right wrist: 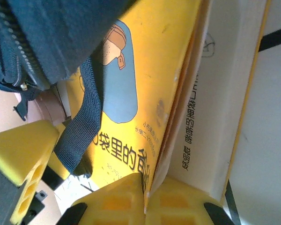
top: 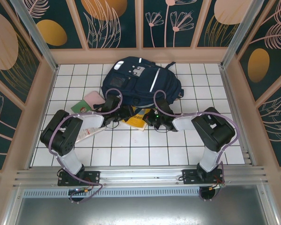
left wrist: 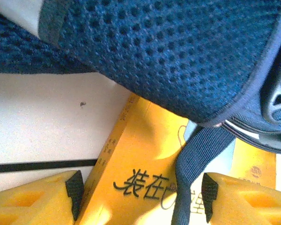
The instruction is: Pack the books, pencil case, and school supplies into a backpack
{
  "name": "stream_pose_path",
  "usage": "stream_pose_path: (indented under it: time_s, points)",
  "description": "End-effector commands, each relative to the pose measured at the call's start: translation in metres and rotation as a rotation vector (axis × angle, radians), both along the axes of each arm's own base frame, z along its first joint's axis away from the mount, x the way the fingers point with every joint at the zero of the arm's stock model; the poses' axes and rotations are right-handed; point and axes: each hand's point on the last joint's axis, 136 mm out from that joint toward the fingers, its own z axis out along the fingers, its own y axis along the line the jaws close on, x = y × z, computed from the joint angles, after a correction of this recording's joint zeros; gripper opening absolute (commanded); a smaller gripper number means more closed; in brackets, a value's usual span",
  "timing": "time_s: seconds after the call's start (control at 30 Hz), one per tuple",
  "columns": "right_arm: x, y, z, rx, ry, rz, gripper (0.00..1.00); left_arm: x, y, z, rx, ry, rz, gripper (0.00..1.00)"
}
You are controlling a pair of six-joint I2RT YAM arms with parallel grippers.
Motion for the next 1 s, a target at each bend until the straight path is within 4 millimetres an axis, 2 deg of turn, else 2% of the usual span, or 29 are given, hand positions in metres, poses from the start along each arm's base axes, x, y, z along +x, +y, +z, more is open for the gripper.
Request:
stream_pose_path:
  time_s: [0.0, 0.13, 0.23, 0.43, 0.57, 0.73, 0.8, 0.87, 0.93, 0.97]
  points:
    - [-0.005, -0.008, 0.011, 0.010, -0.001, -0.043, 0.00, -0.011, 0.001, 0.031, 0.003, -0.022, 0.013, 0.71]
    - [-0.024, -0.023, 0.017, 0.035, 0.017, -0.087, 0.00, -0.014, 0.016, 0.060, 0.016, -0.083, 0.063, 0.72]
    - [-0.042, -0.037, 0.019, 0.037, 0.030, -0.114, 0.00, -0.024, 0.015, 0.067, -0.020, -0.079, 0.048, 0.72]
    - [-0.073, -0.062, 0.028, 0.070, 0.046, -0.158, 0.00, -0.056, 0.010, 0.054, -0.127, -0.008, 0.003, 0.72]
    - [-0.091, -0.083, 0.028, 0.011, 0.036, -0.158, 0.00, -0.068, 0.011, 0.053, -0.135, -0.006, -0.014, 0.72]
    - [-0.110, -0.107, 0.016, -0.095, 0.049, -0.138, 0.00, -0.076, -0.008, 0.056, -0.105, -0.023, -0.093, 0.72]
    - [-0.111, -0.113, 0.013, -0.134, 0.044, -0.117, 0.30, -0.076, -0.022, 0.055, -0.089, -0.020, -0.131, 0.72]
    - [-0.107, -0.122, 0.014, -0.200, 0.028, -0.120, 0.51, -0.075, -0.038, 0.053, -0.090, -0.013, -0.166, 0.71]
    - [-0.100, -0.135, 0.018, -0.273, -0.001, -0.138, 0.62, -0.071, -0.051, 0.051, -0.086, -0.015, -0.191, 0.71]
    - [-0.097, -0.142, 0.019, -0.307, -0.008, -0.155, 0.65, -0.068, -0.058, 0.050, -0.081, -0.018, -0.204, 0.71]
